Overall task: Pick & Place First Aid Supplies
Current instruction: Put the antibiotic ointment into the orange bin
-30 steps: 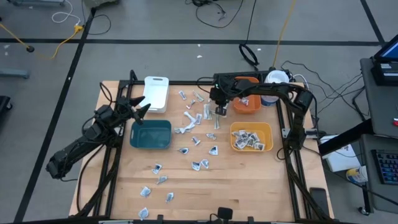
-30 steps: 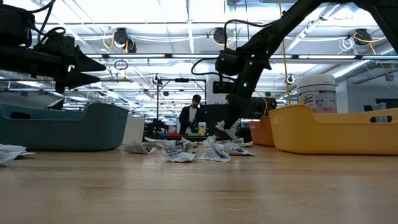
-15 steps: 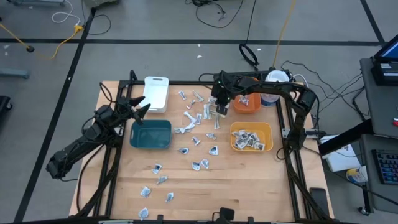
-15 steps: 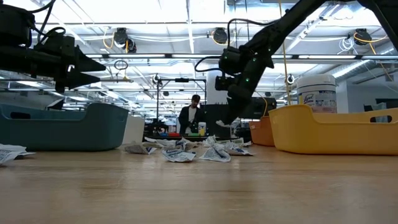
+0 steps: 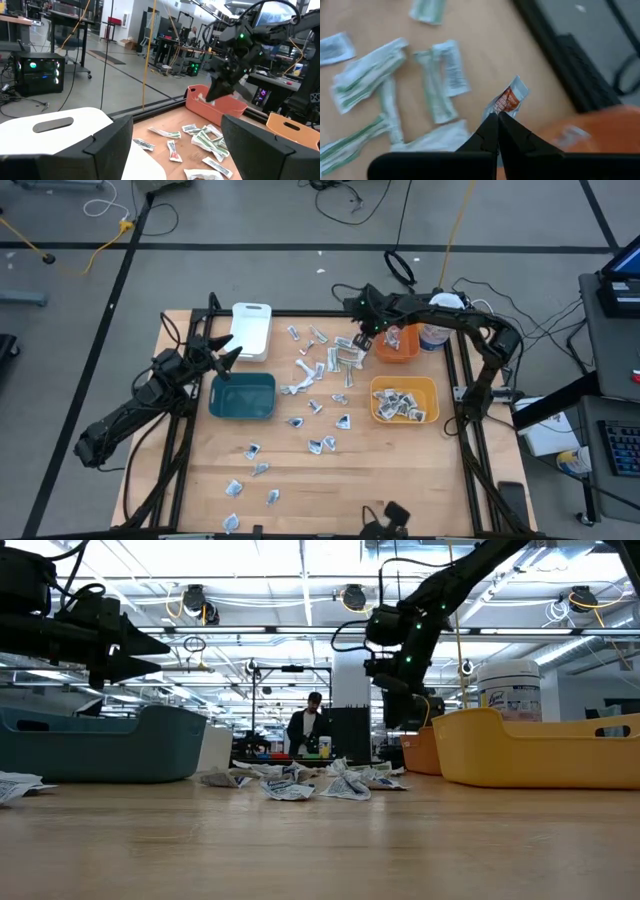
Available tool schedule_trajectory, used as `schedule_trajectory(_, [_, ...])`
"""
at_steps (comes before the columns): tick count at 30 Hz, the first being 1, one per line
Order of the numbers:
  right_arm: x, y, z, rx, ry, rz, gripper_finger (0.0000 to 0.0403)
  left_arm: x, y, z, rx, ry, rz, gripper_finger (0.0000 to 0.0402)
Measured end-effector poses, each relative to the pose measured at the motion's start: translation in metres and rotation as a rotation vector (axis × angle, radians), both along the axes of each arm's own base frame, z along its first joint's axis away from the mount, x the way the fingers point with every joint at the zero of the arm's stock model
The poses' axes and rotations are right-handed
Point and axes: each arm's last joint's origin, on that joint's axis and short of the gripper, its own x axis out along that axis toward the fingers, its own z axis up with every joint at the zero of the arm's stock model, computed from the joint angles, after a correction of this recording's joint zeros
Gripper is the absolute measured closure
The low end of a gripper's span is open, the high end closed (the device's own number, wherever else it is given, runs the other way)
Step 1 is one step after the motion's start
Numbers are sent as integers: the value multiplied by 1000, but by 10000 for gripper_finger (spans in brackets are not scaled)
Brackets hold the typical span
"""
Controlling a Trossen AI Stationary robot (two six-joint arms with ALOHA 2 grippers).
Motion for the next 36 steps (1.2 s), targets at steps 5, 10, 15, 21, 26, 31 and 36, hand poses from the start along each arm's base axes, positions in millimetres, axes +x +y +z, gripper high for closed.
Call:
schedule_trajectory(5, [-19, -5, 11, -4, 26, -202, 403, 0, 0, 0, 0, 0, 0, 96])
schedule_trajectory(10, [-35, -11, 12, 14, 83, -342, 403, 0, 0, 0, 0, 0, 0, 96])
schedule_trajectory(15, [-46, -14, 1, 33, 110, -371, 403, 0, 0, 0, 0, 0, 0, 96])
schedule_trajectory(21, [-55, -12, -19, 52, 146, -374, 403, 0, 0, 0, 0, 0, 0, 96])
schedule_trajectory(26, [-58, -11, -25, 39, 176, -363, 394, 0, 0, 0, 0, 0, 0, 96])
schedule_trajectory(31, [-58, -11, -25, 32, 174, -365, 345, 0, 0, 0, 0, 0, 0, 96])
schedule_trajectory(36, [-58, -11, -25, 29, 177, -360, 279, 0, 0, 0, 0, 0, 0, 96])
